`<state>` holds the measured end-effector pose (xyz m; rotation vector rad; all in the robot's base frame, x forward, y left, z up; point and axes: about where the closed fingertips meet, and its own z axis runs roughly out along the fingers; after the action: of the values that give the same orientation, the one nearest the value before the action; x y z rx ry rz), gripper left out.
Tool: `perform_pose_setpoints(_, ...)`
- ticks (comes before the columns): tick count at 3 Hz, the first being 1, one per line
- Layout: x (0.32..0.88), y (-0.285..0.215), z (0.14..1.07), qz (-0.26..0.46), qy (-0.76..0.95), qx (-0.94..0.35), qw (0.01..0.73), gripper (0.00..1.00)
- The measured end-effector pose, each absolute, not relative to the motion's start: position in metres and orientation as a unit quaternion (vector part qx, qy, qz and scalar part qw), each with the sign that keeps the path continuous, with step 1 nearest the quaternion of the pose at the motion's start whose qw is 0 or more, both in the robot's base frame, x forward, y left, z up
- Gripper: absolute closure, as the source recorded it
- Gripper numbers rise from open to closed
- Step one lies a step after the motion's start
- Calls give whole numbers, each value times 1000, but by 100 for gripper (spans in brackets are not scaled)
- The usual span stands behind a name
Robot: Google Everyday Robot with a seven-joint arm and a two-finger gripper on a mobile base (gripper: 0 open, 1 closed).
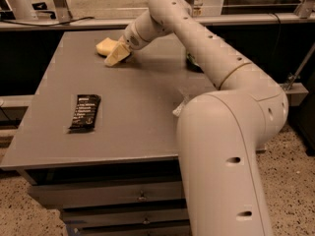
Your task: Pick sponge
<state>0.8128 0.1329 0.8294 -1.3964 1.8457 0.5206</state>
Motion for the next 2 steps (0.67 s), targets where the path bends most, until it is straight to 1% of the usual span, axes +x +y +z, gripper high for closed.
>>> perform_pose_setpoints(1,814,130,833,206,721,-542,379,64)
perform_pose_setpoints(2,809,124,865,217,706,-537,408,87)
